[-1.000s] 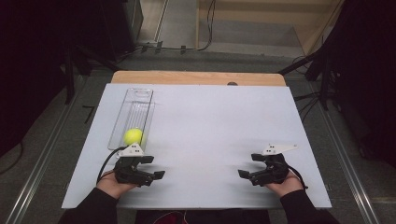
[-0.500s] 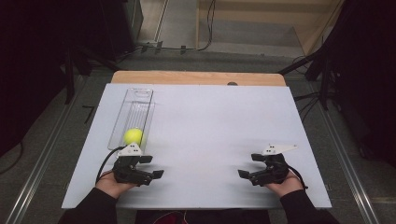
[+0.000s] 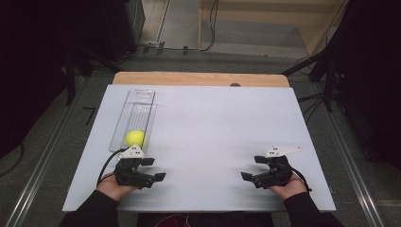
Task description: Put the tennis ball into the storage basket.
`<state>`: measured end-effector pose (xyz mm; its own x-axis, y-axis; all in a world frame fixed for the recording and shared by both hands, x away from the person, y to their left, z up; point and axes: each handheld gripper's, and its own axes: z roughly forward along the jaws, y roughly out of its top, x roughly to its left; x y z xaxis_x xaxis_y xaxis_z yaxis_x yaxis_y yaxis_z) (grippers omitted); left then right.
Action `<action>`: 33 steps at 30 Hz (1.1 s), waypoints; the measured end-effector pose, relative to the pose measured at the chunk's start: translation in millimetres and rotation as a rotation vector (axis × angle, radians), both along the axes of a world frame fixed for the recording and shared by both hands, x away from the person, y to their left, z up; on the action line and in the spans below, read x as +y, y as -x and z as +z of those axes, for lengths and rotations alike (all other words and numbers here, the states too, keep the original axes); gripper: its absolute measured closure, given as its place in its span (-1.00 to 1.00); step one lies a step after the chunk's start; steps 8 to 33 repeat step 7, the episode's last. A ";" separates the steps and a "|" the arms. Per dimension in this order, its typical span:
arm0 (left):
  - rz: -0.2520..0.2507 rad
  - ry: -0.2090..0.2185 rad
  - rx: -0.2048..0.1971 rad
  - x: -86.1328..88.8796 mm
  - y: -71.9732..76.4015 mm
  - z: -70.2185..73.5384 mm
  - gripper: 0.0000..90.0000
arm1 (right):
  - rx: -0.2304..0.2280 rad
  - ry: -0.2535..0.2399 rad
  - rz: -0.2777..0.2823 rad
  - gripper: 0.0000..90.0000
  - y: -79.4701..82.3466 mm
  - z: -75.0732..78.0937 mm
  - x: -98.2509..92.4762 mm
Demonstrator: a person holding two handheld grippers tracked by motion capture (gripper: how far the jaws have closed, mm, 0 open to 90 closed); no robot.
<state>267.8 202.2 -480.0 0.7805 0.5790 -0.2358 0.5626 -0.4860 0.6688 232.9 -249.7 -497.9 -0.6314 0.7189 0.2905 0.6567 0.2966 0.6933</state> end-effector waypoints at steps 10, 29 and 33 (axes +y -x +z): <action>0.001 -0.001 0.000 0.0 0.2 0.0 -0.49 | 0.005 -0.003 0.000 -0.85 0.0 -0.9 -0.3; 0.001 -0.001 0.000 0.0 0.2 0.0 -0.49 | 0.005 -0.003 0.000 -0.85 0.0 -0.9 -0.3; 0.001 -0.001 0.000 0.0 0.2 0.0 -0.49 | 0.005 -0.003 0.000 -0.85 0.0 -0.9 -0.3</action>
